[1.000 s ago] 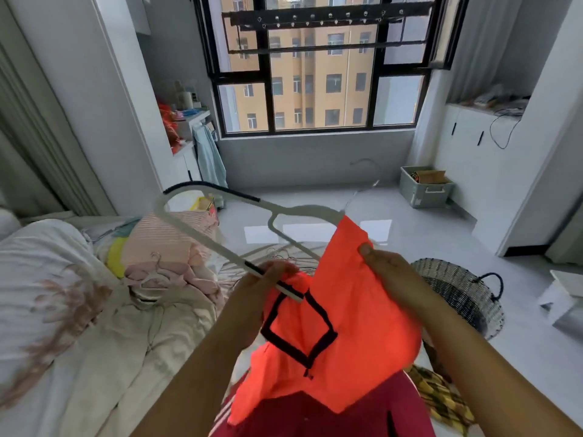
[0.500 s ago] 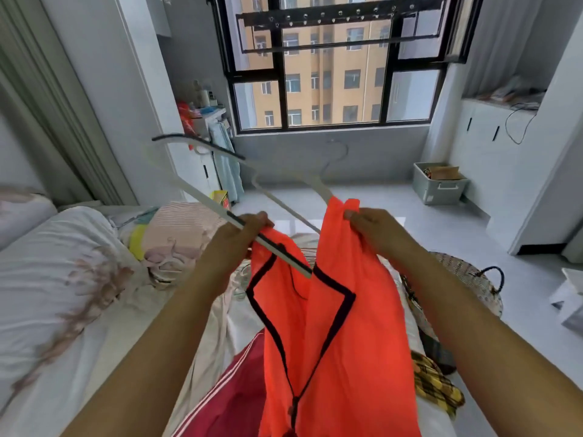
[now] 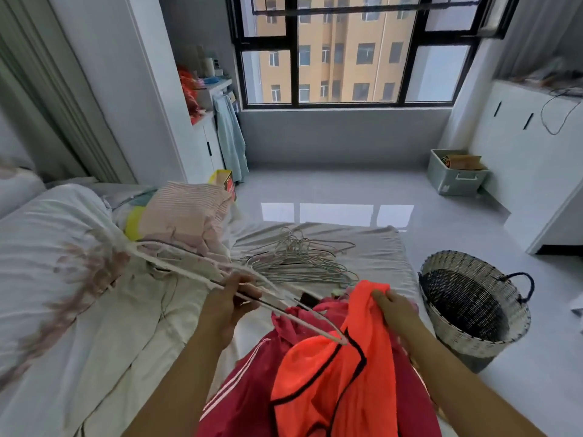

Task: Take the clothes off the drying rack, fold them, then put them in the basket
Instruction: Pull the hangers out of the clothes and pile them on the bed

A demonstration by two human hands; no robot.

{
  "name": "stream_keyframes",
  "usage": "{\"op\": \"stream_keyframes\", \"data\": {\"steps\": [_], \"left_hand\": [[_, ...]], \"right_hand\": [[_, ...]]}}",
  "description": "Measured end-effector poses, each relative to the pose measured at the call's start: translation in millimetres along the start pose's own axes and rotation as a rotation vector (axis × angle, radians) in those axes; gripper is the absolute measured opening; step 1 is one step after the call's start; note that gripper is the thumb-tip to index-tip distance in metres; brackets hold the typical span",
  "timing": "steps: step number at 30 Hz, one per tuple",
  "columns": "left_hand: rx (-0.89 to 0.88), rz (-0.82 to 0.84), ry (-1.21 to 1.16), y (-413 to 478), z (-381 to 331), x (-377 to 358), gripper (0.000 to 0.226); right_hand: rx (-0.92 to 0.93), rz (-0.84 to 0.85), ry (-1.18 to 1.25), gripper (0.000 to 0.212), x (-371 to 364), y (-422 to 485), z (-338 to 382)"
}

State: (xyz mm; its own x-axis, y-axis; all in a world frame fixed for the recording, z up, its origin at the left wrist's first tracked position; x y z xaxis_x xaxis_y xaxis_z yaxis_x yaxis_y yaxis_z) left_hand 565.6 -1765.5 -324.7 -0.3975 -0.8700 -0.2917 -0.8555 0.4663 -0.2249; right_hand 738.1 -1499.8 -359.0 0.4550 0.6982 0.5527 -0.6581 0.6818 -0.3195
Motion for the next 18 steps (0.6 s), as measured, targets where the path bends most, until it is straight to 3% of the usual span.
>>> {"op": "stream_keyframes", "data": {"steps": [3, 6, 9, 11, 14, 18], "left_hand": [[0.05, -0.055, -0.216, 42, 14, 21, 0.023], [0.091, -0.079, -0.332, 86, 27, 30, 0.024], [0.164, -0.108, -0.374, 138, 46, 45, 0.027], [0.222, -0.091, -0.337, 172, 64, 52, 0.029], [0.329, -0.008, -0.274, 220, 97, 53, 0.026], [0.552, 0.142, 0.015, 268, 151, 61, 0.02]], "right_hand": [[-0.121, 0.019, -0.027, 0.05, -24, 28, -1], [-0.193, -0.004, 0.329, 0.072, -59, 68, 6], [-0.29, 0.167, 0.585, 0.06, -102, 115, 14], [-0.342, 0.196, 0.766, 0.051, -122, 138, 18], [-0.339, 0.102, 0.831, 0.021, -140, 173, 12], [-0.386, -0.082, 0.936, 0.028, -153, 221, -15]]}}
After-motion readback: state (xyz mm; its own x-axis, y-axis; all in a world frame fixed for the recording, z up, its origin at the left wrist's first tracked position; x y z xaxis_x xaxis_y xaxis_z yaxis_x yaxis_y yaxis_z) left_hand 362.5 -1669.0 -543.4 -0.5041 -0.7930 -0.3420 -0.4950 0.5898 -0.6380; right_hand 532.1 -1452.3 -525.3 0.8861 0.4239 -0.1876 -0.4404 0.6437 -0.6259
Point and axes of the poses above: each hand's wrist, its own y-axis towards the middle knuckle, its own x-axis out of the back of the hand, z = x × y, the point moved 8 cm from there along y, towards the middle knuckle, and after that the axes turned 4 degrees about z, right-handed, at the moved point
